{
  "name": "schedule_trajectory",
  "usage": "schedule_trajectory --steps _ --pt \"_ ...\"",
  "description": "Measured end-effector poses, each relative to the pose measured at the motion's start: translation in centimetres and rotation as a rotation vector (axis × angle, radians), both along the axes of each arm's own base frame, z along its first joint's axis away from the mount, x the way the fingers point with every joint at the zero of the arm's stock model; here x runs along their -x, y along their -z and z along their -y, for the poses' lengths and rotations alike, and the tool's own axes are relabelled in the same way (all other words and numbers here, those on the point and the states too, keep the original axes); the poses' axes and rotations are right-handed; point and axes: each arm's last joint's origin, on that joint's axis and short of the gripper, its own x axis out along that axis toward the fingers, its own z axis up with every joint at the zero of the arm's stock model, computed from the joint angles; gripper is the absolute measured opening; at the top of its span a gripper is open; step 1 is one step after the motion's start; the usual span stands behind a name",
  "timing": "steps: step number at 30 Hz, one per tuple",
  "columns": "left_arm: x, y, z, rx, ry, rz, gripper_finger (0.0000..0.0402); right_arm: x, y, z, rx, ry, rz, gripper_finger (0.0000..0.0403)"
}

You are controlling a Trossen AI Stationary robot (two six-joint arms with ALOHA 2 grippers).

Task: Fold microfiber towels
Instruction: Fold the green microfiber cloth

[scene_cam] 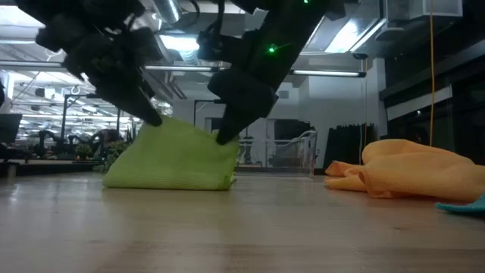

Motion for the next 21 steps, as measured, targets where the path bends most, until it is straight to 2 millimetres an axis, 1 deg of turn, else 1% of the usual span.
schedule_trajectory --steps 5,9,13,21 --pt "0.9 -0.9 0.9 0.025 -0.032 0.02 0.0001 0.2 -0.7 0.0 -0.012 0.012 0.015 0.0003" --pt "1.1 -0.8 1.8 0.078 -0.036 0.012 0.0 0.3 -1.3 -0.3 -0.131 -0.022 0.025 0.0003" --pt "1.0 -0.2 2.9 0.121 -0.031 -0.02 0.0 0.3 -1.6 -0.7 -0.208 -0.041 0.031 0.0003" --pt "1.2 -0.6 5.1 0.236 -0.023 0.023 0.0 0.4 -1.7 -1.9 -0.411 -0.114 0.011 0.0003"
